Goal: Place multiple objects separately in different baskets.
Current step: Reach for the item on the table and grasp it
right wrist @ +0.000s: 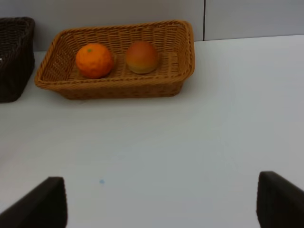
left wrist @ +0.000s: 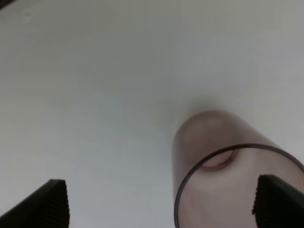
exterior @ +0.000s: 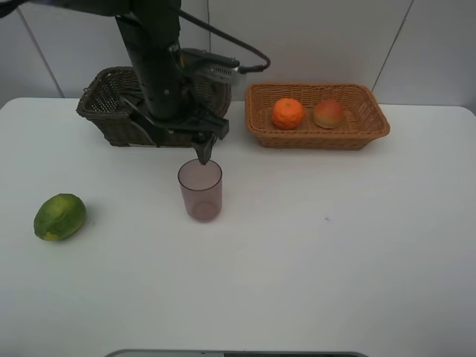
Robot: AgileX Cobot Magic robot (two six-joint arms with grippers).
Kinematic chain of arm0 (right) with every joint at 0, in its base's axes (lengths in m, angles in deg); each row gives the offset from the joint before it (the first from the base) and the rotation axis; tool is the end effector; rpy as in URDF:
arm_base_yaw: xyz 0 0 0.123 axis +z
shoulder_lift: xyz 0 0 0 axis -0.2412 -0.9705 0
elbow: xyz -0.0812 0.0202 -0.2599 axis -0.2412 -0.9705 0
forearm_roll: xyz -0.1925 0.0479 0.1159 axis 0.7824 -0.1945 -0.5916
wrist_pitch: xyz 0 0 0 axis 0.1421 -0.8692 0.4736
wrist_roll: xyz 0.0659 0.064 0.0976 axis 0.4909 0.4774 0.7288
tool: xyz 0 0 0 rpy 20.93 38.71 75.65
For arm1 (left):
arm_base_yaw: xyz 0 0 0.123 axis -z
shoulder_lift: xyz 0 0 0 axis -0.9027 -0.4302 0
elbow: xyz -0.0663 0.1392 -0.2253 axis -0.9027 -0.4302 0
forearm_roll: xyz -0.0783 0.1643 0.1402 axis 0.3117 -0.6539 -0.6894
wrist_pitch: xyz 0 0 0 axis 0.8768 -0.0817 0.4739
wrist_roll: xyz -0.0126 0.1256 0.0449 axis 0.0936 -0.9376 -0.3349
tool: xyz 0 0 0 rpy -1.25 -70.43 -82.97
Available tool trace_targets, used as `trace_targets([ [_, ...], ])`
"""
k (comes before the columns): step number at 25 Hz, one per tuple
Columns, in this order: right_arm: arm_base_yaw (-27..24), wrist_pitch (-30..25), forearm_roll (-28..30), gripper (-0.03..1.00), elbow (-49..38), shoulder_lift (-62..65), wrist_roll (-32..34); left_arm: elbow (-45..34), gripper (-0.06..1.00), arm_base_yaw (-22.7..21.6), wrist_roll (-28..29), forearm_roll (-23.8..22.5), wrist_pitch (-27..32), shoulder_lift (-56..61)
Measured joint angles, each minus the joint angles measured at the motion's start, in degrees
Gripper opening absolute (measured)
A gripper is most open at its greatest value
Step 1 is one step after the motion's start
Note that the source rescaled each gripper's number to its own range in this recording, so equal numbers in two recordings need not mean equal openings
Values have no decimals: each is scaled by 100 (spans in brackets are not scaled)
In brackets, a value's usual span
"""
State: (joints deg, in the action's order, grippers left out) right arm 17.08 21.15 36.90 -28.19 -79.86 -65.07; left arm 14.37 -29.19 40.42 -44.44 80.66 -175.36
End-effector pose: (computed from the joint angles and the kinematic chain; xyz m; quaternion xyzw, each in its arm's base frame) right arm 0.0224 -0.0006 0.2553 -0.0025 0.8439 0.0193 0.5361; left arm 0.3183 -0.2176 0.1569 0.2353 0.9639 -0.0219 0.1223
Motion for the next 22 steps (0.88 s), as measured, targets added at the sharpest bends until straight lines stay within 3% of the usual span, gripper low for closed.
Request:
trace_targets([
  [5,0,0,0,73,0,0,0,-131,99,0,212,0,-444,-10],
  [22,0,0,0,73,0,0,0,-424,99,0,226,2,-404,-16],
])
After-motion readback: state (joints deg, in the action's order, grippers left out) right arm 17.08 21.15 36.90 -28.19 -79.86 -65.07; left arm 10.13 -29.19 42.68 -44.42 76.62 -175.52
